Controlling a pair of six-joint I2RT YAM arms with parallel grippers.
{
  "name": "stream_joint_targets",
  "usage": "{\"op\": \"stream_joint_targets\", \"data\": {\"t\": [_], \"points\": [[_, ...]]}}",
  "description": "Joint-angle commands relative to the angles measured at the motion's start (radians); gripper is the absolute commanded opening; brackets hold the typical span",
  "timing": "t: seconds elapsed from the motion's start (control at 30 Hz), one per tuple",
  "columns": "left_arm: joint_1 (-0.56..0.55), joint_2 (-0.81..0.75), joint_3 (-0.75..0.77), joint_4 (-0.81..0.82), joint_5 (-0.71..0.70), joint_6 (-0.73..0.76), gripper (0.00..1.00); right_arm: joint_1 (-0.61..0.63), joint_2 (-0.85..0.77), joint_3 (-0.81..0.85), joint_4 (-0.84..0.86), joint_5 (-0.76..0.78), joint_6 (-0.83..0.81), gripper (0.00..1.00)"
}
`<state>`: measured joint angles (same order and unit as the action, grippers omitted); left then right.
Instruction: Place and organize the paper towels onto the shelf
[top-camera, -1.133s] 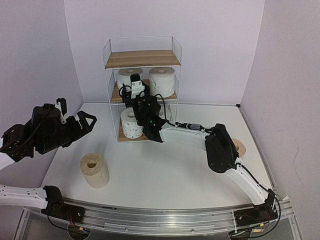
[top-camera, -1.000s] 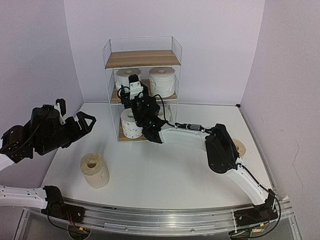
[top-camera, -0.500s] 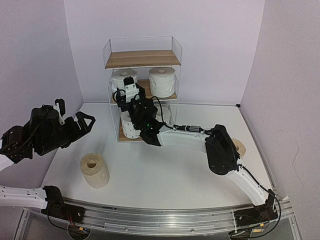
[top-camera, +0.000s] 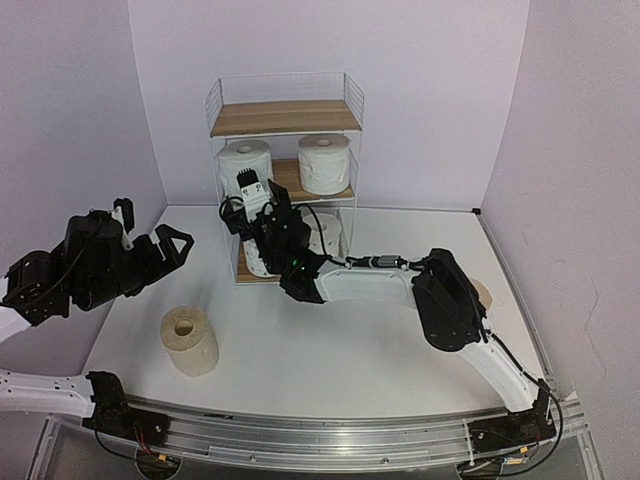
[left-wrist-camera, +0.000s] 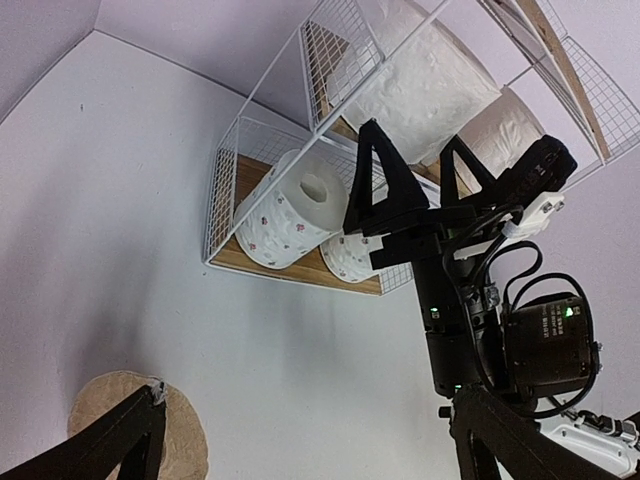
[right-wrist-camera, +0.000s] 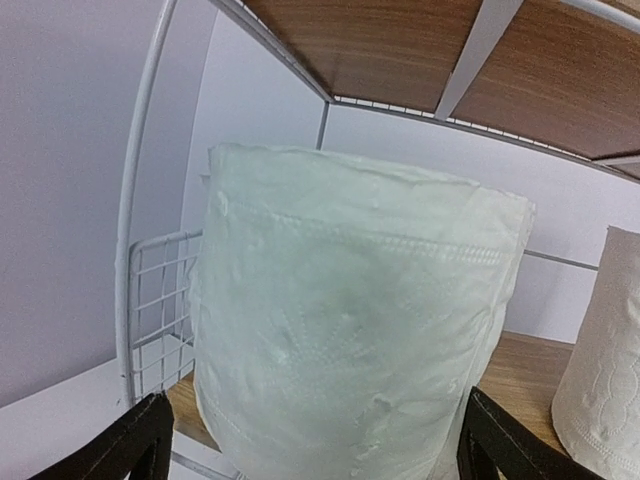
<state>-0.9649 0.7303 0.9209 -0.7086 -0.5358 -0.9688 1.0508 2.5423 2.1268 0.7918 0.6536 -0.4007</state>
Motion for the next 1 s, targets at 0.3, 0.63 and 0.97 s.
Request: {"op": "stream_joint_targets", "data": {"t": [0.3,0.63,0.97], "points": [[0.002,0.03,-0.004,0.042,-0.011,-0.012,1.0,0.034,-0.228,-0.195,0.026,0.102,-0.033,0.94],[0.005,0.186,0.064,-0.145,-0.002,-0.215,1.0,0.043,-0.586,-0.68,-0.215,0.002,0.265,0.95],[0.151,0.267,-0.029,-0.15,0.212,-0.292,1.0,-0.026,-0.815,-0.895,-0.716,-0.182,0.603,0.96]]}}
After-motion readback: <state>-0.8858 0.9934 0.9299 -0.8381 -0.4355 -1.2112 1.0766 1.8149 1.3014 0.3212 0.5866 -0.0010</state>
